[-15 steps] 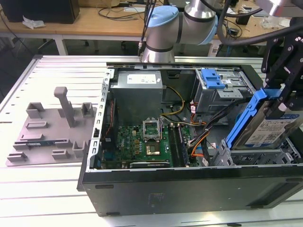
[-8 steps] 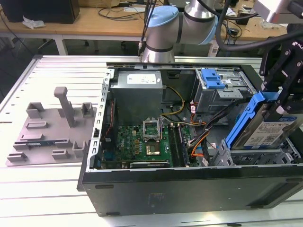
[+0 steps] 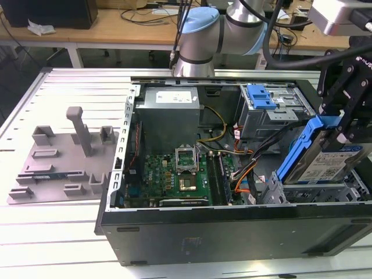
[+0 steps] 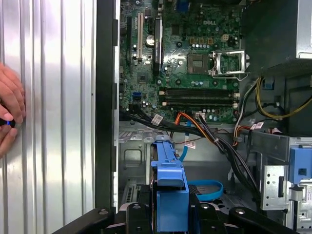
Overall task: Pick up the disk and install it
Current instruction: 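Insert the disk into the insertion slot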
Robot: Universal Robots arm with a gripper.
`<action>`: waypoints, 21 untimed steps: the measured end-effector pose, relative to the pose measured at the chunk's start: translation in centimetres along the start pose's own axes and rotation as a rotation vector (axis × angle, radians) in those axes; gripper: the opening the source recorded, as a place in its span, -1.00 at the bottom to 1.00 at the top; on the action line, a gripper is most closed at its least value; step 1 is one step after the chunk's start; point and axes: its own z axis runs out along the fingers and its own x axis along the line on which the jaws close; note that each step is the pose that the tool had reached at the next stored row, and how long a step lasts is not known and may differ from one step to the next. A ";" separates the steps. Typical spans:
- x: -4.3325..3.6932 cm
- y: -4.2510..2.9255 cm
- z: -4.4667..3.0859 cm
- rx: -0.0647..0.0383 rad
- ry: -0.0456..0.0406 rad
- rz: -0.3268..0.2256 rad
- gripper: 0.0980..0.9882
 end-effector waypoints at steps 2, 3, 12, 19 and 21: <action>0.00 0.01 0.09 0.000 0.0000 0.000 -0.39; 0.01 0.00 0.16 0.000 0.0000 0.000 -0.39; 0.07 0.02 1.11 0.000 0.0001 0.000 -0.39; 0.11 0.02 1.60 0.000 0.0004 0.000 -0.37; 0.10 0.02 1.64 0.000 0.0000 0.000 -0.22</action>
